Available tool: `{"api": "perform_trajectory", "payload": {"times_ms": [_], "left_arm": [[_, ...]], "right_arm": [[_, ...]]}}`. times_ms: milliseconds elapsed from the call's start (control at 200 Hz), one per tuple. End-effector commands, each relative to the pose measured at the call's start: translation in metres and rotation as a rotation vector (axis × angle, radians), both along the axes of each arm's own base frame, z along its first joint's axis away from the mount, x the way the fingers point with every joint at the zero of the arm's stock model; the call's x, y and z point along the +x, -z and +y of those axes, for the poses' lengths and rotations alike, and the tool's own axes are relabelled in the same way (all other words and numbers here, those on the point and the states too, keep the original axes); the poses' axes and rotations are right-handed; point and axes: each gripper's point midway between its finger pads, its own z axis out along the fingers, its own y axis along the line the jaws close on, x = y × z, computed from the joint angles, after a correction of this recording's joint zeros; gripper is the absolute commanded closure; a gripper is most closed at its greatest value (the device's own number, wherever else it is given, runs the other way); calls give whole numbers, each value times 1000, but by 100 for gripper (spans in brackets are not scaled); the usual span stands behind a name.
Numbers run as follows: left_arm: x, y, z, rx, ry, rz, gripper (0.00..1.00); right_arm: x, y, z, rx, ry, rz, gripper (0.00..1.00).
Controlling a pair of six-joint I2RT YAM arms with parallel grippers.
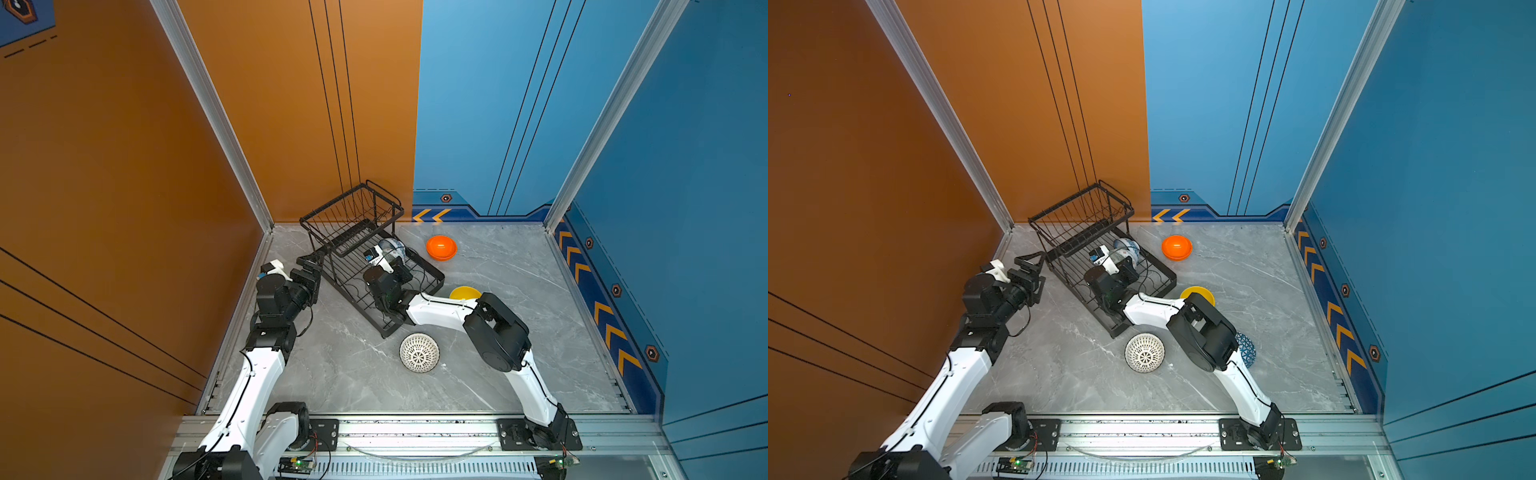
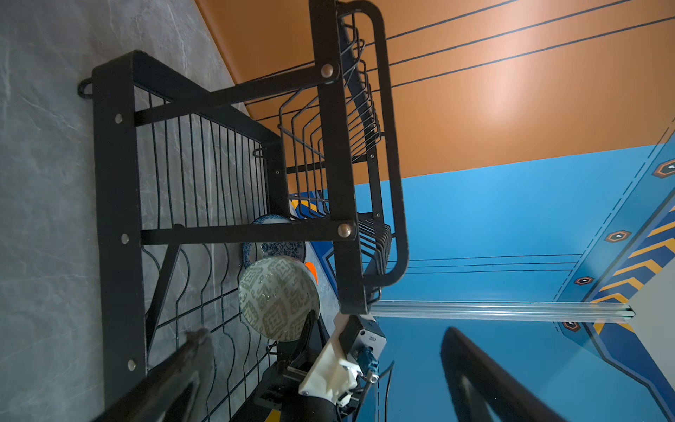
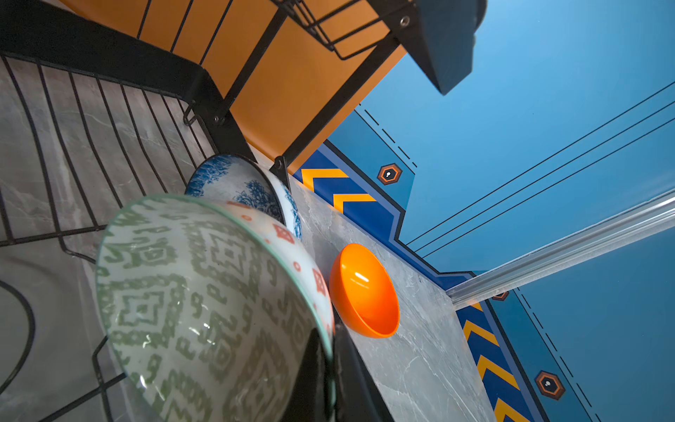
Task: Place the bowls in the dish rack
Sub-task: 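Settle the green bowl upright in a slot beside the floral bowl with the right gripper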
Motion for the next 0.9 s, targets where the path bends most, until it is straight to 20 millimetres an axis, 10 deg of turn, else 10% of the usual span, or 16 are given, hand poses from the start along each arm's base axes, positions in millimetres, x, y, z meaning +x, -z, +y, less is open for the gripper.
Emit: {"api": "perform_trajectory", "payload": {"times_ms": [0, 896], "left_arm": [[0, -5, -3, -7, 33, -30, 2], [9, 4, 4, -43, 53, -23, 2]], "right_arm": [[8, -12, 4, 65, 17, -21, 100], [32, 14, 13, 5, 112, -29, 100]]}}
